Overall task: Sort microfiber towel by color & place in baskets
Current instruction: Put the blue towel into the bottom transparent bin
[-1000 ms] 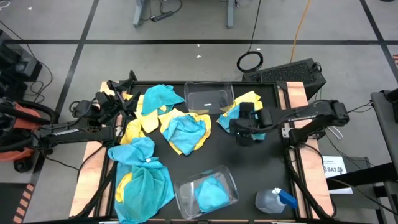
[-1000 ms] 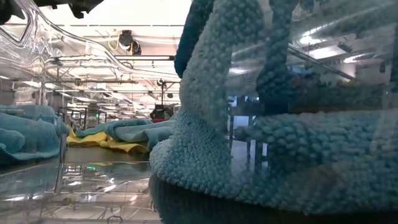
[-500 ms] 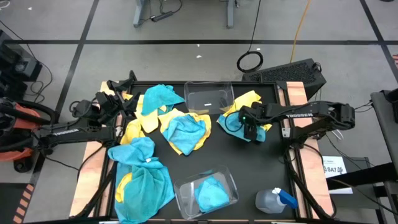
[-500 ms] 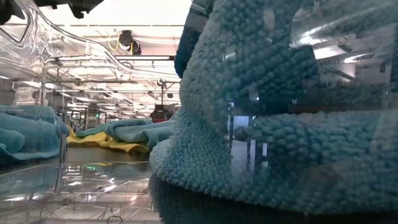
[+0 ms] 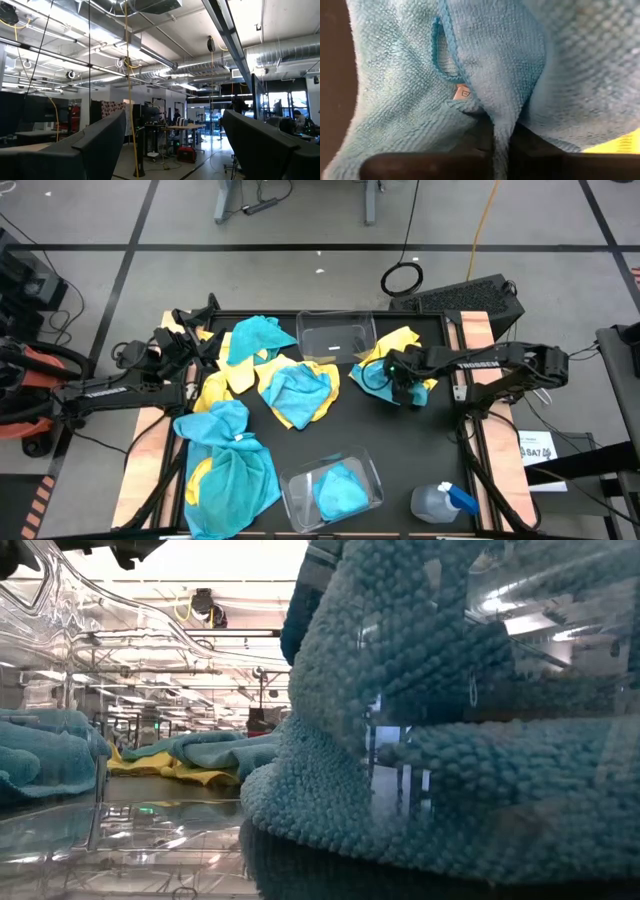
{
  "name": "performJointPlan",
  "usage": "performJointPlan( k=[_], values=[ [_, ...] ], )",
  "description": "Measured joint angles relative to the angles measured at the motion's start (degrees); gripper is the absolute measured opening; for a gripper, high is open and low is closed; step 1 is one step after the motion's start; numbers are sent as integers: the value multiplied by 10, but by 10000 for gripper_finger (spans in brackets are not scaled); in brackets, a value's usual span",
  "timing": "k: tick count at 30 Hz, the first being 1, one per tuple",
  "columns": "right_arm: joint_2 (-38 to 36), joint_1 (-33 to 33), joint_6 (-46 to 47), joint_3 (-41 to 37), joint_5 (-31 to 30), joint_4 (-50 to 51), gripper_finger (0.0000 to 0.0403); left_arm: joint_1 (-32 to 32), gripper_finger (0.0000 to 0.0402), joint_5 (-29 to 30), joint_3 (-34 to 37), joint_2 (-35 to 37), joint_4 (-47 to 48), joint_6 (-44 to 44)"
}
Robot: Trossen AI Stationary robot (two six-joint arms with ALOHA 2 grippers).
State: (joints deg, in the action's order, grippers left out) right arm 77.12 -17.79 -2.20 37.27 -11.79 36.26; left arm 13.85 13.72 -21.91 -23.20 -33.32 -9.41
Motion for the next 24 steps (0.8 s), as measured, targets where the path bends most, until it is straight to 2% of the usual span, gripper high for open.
performJointPlan(
  k=[4,10,19,21,24],
  values=[
    [-11,17,7,41,-1,34,6,0,335,0,0,0,0,0],
    [-58,56,-5,145,-5,81,2,0,335,0,0,0,0,0],
    [-145,103,-45,282,-44,104,1,0,335,0,0,0,0,0],
    [-162,119,-53,299,-36,91,1,0,335,0,0,0,0,0],
    [-184,144,-66,306,13,33,1,0,335,0,0,0,0,0]
  ],
)
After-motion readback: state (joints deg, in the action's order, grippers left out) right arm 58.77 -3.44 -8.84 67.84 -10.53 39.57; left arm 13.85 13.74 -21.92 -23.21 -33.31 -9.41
